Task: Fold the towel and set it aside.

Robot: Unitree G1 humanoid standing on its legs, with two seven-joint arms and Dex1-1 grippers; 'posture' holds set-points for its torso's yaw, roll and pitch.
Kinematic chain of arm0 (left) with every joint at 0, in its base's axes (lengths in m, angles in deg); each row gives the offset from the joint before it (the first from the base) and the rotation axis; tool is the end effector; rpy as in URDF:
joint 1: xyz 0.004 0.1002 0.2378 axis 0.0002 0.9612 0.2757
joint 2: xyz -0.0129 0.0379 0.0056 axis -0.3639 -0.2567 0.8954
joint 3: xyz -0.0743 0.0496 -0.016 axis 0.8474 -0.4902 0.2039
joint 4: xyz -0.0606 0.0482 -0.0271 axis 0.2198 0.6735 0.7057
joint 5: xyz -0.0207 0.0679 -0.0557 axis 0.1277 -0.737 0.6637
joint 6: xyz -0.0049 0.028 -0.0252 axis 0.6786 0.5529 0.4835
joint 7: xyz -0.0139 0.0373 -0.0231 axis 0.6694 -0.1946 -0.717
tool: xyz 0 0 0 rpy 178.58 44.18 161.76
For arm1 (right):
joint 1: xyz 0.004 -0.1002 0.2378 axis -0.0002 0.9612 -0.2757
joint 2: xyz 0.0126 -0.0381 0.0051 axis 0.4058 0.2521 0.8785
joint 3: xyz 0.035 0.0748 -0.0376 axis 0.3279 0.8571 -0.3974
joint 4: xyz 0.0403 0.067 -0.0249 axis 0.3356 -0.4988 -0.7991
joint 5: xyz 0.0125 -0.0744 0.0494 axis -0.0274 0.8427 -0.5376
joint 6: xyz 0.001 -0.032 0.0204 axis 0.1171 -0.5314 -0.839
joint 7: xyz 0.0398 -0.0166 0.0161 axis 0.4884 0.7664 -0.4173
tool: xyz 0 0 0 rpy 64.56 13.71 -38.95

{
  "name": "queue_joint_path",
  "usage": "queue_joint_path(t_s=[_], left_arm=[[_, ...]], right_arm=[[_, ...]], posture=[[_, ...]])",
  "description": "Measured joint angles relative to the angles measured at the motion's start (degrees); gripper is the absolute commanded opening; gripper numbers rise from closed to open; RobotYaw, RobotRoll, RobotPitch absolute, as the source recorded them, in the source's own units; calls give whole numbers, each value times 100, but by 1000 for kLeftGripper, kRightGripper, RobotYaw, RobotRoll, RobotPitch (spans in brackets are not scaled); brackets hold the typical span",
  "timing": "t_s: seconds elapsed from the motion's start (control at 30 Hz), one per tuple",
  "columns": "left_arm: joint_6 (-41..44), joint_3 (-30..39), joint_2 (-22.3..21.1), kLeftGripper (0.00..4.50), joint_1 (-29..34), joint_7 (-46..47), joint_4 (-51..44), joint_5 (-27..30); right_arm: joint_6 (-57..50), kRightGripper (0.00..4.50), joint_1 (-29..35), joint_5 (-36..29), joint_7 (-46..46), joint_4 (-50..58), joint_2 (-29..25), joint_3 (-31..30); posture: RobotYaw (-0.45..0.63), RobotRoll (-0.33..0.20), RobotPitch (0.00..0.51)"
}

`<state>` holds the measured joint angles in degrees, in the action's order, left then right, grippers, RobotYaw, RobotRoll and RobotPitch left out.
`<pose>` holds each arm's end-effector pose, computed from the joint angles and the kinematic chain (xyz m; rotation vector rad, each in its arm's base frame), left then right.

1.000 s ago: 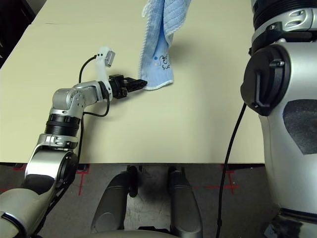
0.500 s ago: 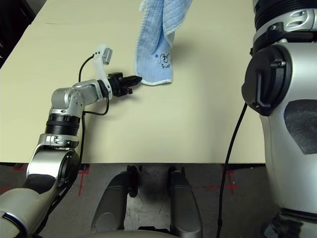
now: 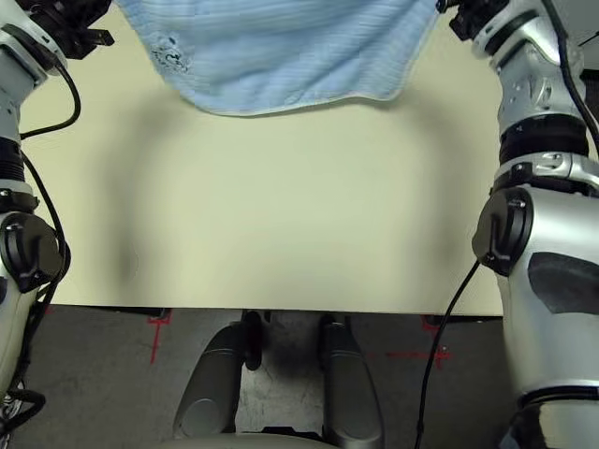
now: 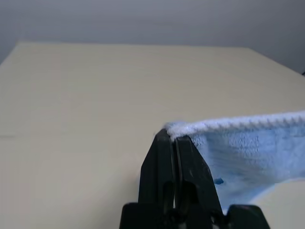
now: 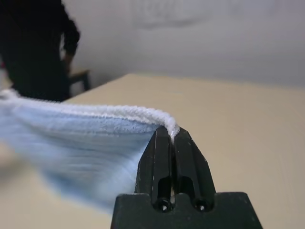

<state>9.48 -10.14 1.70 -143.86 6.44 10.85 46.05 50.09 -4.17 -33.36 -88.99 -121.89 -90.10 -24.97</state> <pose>0.3166 0.2697 0.3154 0.0136 -0.2062 -0.3377 0.3187 -0.2852 0.2825 0.0578 -0.3848 0.5542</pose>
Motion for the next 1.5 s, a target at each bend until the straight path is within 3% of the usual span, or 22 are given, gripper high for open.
queue_joint_path(t_s=[0.13, 0.43, 0.6, 0.67, 0.73, 0.83, 0.97, 1.13, 1.23, 1.4, 1.5], left_arm=[[153, -203, -274, 62, -59, -375, 270, -160], [485, -404, -439, 62, -62, -963, 672, -313], [1138, -811, -646, 62, 32, -2147, 645, -346], [1195, -905, -679, 62, 101, -2266, 694, -456], [1080, -958, -637, 62, 82, -2102, 852, -589], [74, -935, -274, 62, -101, -920, 1393, -896], [-2197, -572, 253, 62, -520, 655, 1990, -1005], [-3587, -193, 321, 62, -1185, 941, 2032, -915], [-3515, -218, 224, 62, -874, 381, 2042, -933], [-1981, -1232, -183, 62, 258, -2163, 2031, -1474], [-1536, -1451, -471, 62, 576, -2746, 1801, -1617]], right_arm=[[-799, 0, 475, -164, -327, 295, -73, -11], [-1511, 0, 433, -211, -738, 430, -299, -189], [-2364, 0, 362, -1, -1855, 283, -855, -874], [-2249, 0, 362, 308, -2123, 155, -994, -1214], [-1630, 0, 329, 621, -1821, -85, -875, -1358], [12, 0, 65, 1075, -320, -692, -404, -1352], [2012, 0, -524, 1251, 1368, -1208, -67, -1077], [3251, 0, -960, 1102, 1651, -1268, -114, -646], [3102, 0, -603, 1025, 1024, -1272, -129, -595], [2233, 0, 417, 1264, -406, -1212, -258, -1121], [1661, 0, 1032, 1455, -1282, -1059, -430, -1472]], posture=[[66, 0, 318], [73, 0, 326], [89, 0, 324], [82, 0, 324], [78, 0, 325], [78, 0, 325], [78, 0, 327], [58, 0, 328], [54, 0, 330], [49, 0, 340], [53, 0, 343]])
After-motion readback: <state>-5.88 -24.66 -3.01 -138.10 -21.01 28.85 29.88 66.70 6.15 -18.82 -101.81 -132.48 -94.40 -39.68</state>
